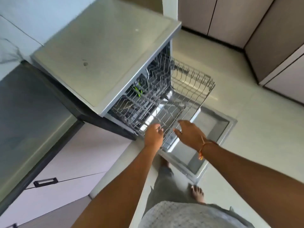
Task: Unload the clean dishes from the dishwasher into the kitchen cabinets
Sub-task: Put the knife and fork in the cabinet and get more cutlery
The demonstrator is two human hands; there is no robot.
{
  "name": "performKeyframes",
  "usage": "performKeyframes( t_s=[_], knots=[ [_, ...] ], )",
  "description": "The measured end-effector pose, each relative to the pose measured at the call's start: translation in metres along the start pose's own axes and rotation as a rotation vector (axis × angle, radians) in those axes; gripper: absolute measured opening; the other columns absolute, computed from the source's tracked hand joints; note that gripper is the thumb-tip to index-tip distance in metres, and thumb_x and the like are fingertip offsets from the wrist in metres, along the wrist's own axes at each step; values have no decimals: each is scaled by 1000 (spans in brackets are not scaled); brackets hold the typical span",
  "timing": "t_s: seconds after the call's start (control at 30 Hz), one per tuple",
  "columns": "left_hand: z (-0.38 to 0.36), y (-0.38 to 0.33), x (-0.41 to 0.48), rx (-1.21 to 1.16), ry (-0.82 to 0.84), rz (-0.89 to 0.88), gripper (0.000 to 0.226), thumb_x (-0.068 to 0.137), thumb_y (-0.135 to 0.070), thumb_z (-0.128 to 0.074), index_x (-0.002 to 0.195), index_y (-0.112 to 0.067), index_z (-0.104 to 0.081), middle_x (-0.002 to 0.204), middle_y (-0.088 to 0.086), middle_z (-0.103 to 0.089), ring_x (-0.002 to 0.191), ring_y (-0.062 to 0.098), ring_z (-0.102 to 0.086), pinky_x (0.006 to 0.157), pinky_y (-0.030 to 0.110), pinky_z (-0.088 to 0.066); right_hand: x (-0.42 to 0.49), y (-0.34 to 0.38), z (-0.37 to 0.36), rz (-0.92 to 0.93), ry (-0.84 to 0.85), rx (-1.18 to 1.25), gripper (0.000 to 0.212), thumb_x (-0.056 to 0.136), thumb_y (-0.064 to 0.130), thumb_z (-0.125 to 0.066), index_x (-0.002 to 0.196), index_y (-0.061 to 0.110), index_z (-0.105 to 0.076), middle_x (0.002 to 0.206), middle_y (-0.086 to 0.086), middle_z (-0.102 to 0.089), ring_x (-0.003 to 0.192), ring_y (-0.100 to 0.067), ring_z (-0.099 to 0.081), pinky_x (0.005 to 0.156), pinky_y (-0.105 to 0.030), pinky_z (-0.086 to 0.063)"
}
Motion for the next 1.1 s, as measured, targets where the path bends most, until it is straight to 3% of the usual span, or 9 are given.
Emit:
performKeyframes(
  t_s=[0.1, 0.2, 0.33, 0.43, 0.6, 0.7, 0.8, 0.93, 1.1],
  knots=[
    [-9, 13, 55, 299, 100, -142, 24, 98, -14, -54, 120, -14, -64, 110, 4, -68, 92, 16, -67, 77, 31, -59, 41, 5, -17, -35, 68, -11, 50, 100, 45, -46, 135, 10, -52, 132, -16, -59, 119, -33, -57, 98, -44, -50],
    [-11, 43, 111, 449, 189, -69, 18, 97, -13, -54, 110, -13, -67, 92, 4, -68, 78, 17, -65, 69, 33, -58, 80, 12, -40, -62, 161, -14, 45, 100, 42, -47, 128, 9, -57, 126, -15, -63, 114, -32, -60, 95, -42, -51],
    [-16, 66, 157, 579, 302, -65, 23, 95, -9, -51, 109, -9, -68, 100, 9, -68, 93, 27, -65, 79, 35, -54, 111, 14, -67, -90, 221, -11, 41, 101, 37, -46, 130, 10, -56, 128, -14, -62, 114, -32, -61, 93, -38, -51],
    [-27, 80, 179, 660, 363, -109, 31, 97, -26, -44, 112, -11, -68, 111, 7, -66, 106, 28, -60, 81, 34, -44, 113, 4, -87, -170, 292, -22, 44, 101, 41, -43, 136, 15, -52, 137, -14, -56, 122, -33, -57, 99, -44, -50],
    [-44, 90, 193, 766, 366, -230, 30, 95, -27, -38, 97, -16, -66, 101, 5, -63, 99, 30, -58, 75, 37, -38, 110, -9, -107, -238, 382, -65, 46, 101, 40, -42, 140, 17, -49, 141, -8, -54, 127, -31, -54, 104, -45, -47],
    [-44, 81, 193, 787, 336, -293, 28, 97, -20, -39, 105, -12, -64, 108, 8, -63, 101, 32, -58, 78, 37, -42, 117, -10, -115, -261, 360, -36, 44, 103, 38, -41, 140, 16, -49, 142, -8, -54, 128, -29, -54, 105, -43, -47],
    [-43, 76, 194, 852, 352, -315, 30, 98, -16, -38, 119, -10, -59, 108, 14, -65, 91, 29, -63, 75, 39, -55, 130, -6, -125, -265, 325, -18, 37, 103, 36, -41, 133, 19, -54, 131, -7, -61, 116, -27, -61, 91, -36, -51],
    [-39, 75, 193, 868, 399, -379, 17, 93, -6, -56, 107, -2, -65, 105, 12, -67, 90, 24, -67, 75, 36, -59, 144, 1, -132, -371, 235, 21, 30, 103, 37, -43, 119, 21, -64, 110, -8, -68, 99, -29, -66, 68, -28, -43],
    [-23, 72, 196, 1009, 353, -513, 19, 89, 1, -63, 103, -7, -72, 99, 10, -70, 89, 23, -68, 77, 35, -60, 154, 7, -137, -450, 167, 64, 29, 102, 35, -45, 110, 19, -68, 105, -11, -70, 97, -32, -67, 72, -32, -49]
  ],
)
Point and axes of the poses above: each hand's wrist, its own x-axis towards the middle knuckle, its own z-axis out of the back of the hand, y = z × x, the point moved 6 cm from there along x, towards the middle knuckle
